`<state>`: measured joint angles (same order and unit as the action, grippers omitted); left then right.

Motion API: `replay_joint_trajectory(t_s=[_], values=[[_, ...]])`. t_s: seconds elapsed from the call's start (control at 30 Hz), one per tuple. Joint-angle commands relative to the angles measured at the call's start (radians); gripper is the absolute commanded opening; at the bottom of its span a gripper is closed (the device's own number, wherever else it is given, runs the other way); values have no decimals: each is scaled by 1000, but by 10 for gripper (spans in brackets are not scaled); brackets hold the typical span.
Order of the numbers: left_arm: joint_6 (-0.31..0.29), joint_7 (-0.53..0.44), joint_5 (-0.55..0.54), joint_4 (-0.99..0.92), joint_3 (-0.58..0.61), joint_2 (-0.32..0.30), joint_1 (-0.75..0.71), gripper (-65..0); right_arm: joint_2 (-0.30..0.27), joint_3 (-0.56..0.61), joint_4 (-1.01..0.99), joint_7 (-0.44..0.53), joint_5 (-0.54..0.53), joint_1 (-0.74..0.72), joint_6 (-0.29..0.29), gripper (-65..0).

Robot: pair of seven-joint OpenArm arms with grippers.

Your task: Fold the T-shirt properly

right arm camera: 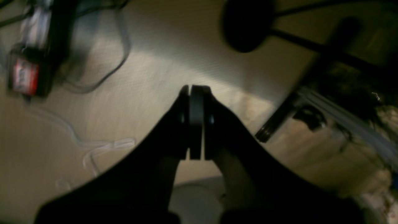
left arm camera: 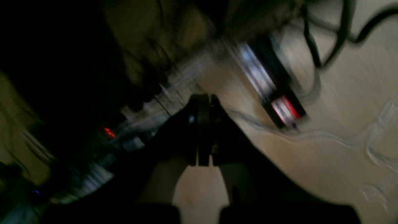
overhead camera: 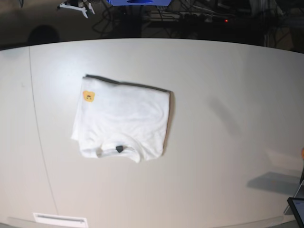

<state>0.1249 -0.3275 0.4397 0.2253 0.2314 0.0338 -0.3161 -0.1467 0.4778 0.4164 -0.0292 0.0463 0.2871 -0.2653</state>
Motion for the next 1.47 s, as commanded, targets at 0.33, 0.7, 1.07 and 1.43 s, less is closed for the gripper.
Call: replay_joint_trajectory(t_s=[0.33, 0.7, 1.07, 1.43], values=[[-61, 270, -230, -189, -175, 5, 334, -650, -23, 9, -290, 139, -113, -234, 413, -640], [-113, 299, -229, -189, -174, 21, 349, -650, -50, 2, -294, 176, -116, -243, 412, -640], [-113, 302, -239, -189, -183, 19, 349, -650, -47, 0, -294, 159, -116, -233, 412, -640], [-113, 302, -241, -189, -185, 22, 354, -650, -47, 0, -294, 124, -116, -243, 412, -640]])
